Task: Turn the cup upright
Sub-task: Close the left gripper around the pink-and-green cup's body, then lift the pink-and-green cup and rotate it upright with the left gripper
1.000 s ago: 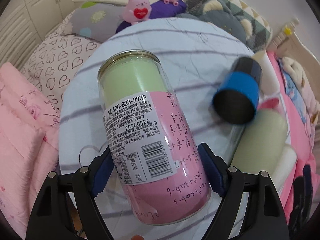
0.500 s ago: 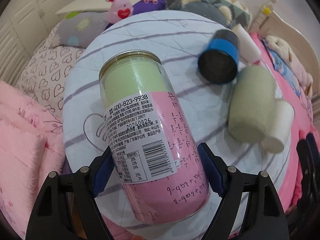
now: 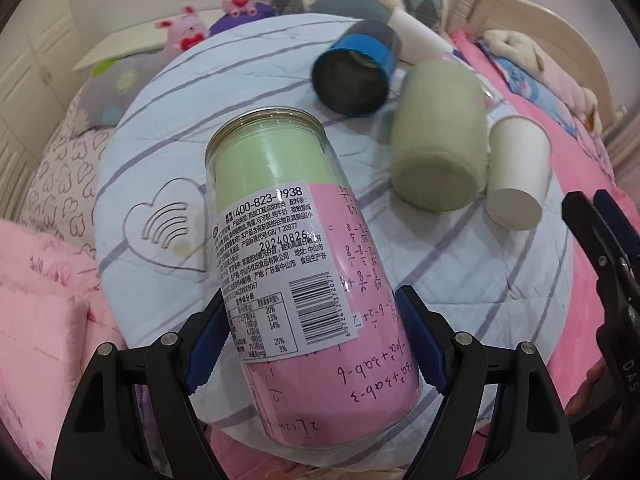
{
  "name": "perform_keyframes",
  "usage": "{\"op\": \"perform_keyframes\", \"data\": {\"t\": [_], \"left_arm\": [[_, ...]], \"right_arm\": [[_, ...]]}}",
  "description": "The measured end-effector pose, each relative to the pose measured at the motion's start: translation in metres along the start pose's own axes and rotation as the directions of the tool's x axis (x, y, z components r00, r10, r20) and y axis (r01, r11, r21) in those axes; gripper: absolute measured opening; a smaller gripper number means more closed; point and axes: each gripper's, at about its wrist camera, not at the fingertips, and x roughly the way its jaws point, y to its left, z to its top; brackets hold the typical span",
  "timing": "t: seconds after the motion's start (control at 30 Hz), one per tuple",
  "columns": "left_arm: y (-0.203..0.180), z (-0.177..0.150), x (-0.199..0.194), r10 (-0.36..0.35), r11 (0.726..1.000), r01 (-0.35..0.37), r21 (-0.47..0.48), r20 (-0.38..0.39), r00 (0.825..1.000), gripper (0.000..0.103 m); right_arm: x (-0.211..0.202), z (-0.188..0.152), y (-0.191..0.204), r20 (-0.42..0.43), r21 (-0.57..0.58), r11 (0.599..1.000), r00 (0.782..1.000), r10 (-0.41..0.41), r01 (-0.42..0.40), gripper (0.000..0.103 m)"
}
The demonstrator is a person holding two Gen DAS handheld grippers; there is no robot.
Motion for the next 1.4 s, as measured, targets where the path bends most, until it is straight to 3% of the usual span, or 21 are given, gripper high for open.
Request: {"op": "perform_keyframes", "data": {"t": [0.23,0.47,0.7,0.87,1.07,1.4], "left_arm": [[-0.008,0.003,0.003,-0.013,0.999,0.013,0.035,0.007,1.000,0.083],[-0.004,-0.002,0.000,-0.073,0.997,0.073,0.025,-0.002,0.997,0.097],[0.009,-0.013,-0.030,-0.122,0.992,0.120,0.033,0.076,0.990,0.100],[0.029,-0.025,-0.056,-0.150,0.989,0.149,0.022,0.141,0.979,0.100],[0.058,-0.036,-0.068,-0.120,0.992,0.123,-0.004,0.182,0.976,0.100],[0.087,-0.038,-0.062,-0.168,0.984,0.176,-0.028,0.180,0.969,0.100]], "right_arm": [[0.001,-0.004,-0.003,-0.025,0.020,1.000,1.000,-0.005,0.006,0.082],[0.000,-0.004,-0.001,-0.039,0.035,0.999,0.999,0.017,-0.016,0.082],[-0.007,0.007,0.009,-0.033,0.044,0.997,0.998,0.062,-0.060,0.082],[-0.009,0.022,0.036,-0.059,-0.025,0.991,0.990,0.131,-0.133,0.082],[0.010,0.035,0.077,-0.176,-0.070,0.969,0.959,0.220,-0.235,0.082],[0.067,0.038,0.122,-0.445,-0.060,0.950,0.860,0.250,-0.308,0.082]]}}
